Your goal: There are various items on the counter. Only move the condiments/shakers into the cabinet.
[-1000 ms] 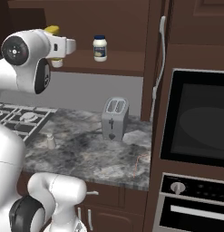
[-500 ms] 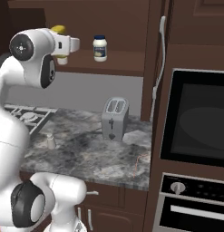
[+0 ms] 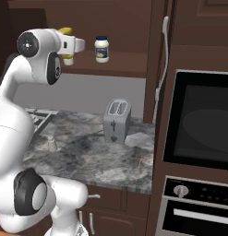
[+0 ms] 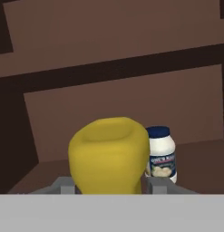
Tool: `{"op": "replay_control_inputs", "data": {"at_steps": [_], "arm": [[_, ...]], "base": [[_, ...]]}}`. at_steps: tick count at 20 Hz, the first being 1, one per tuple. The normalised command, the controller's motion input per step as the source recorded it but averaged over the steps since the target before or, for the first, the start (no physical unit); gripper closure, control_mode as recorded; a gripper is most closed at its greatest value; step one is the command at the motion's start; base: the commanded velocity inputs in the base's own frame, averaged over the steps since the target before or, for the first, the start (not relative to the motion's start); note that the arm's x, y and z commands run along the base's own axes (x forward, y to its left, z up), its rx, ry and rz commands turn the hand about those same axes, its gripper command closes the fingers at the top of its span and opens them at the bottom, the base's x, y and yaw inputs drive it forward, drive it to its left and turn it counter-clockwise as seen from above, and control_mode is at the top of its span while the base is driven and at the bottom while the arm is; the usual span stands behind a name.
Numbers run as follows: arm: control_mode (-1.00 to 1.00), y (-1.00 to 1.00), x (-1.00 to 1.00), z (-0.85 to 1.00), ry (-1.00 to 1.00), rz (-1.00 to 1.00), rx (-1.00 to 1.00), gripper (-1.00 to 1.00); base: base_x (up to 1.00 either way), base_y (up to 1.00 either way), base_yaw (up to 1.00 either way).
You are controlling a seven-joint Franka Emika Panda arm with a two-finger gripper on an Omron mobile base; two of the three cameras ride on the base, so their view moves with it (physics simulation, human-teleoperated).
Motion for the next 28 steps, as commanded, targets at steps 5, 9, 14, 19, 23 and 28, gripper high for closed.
{"op": "replay_control_inputs", "data": {"at_steps": [5, 9, 14, 19, 23, 28], "arm": [[-1.00, 0.00, 0.20, -0.11, 0.09, 0.00, 0.00, 1.00], [-1.00, 0.00, 0.21, -0.21, 0.15, 0.00, 0.00, 1.00], [-1.00, 0.00, 0.23, -0.20, 0.14, 0.00, 0.00, 1.00], [-1.00, 0.03, 0.03, 0.00, 0.01, 0.00, 0.00, 1.00], [-1.00, 0.08, -0.32, 0.00, -0.16, 0.00, 0.00, 1.00], [-1.00, 0.01, -0.07, 0.00, -0.09, 0.00, 0.00, 1.00]], "base": [[0.00, 0.00, 0.00], [0.00, 0.00, 0.00], [0.00, 0.00, 0.00], [0.00, 0.00, 0.00], [0.00, 0.00, 0.00], [0.00, 0.00, 0.00]]}}
